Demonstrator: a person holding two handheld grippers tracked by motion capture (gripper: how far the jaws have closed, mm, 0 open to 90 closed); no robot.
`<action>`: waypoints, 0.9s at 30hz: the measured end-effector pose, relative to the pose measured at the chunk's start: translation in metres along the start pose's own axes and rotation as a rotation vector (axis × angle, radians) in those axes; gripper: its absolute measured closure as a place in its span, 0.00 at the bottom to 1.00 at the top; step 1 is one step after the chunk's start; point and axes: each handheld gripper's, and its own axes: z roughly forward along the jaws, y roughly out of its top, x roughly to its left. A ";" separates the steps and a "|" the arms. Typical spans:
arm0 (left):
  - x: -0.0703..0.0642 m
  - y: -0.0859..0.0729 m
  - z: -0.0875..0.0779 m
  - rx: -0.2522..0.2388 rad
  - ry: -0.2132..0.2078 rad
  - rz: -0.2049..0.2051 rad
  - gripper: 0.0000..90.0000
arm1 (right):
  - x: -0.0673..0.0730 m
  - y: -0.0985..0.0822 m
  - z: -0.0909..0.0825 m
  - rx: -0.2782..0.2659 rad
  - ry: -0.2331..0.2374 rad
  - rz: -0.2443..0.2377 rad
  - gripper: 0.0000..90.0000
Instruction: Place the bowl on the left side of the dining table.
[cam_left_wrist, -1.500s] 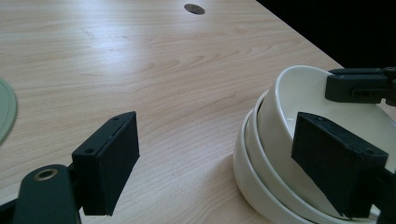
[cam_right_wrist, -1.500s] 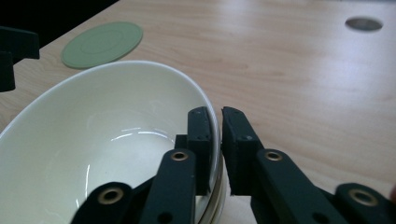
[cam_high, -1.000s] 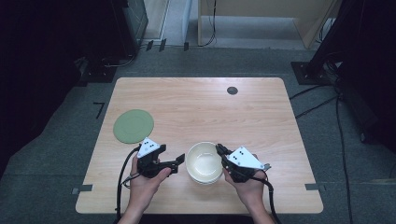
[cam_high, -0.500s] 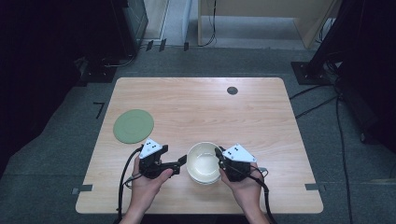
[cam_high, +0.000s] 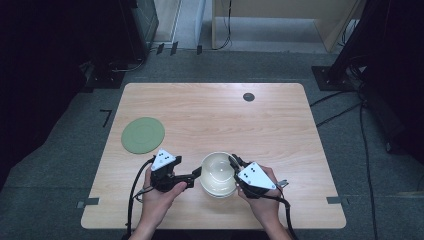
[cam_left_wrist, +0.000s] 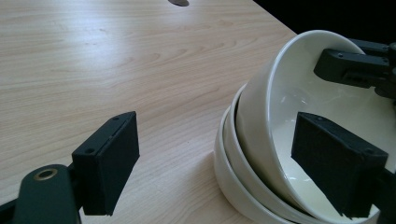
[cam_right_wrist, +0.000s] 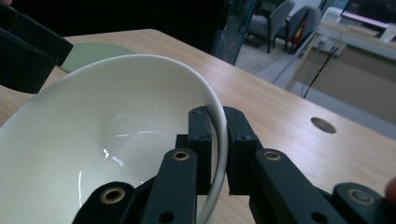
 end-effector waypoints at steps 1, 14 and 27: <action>0.000 0.000 0.000 0.001 -0.001 0.000 0.17 | -0.001 0.000 0.001 0.009 0.006 0.007 0.94; -0.003 -0.001 0.002 0.005 -0.005 0.009 0.17 | -0.002 0.005 0.011 0.225 0.010 0.142 0.87; -0.008 -0.001 0.002 -0.013 0.003 0.023 0.21 | 0.003 0.007 0.002 0.119 -0.030 0.085 0.94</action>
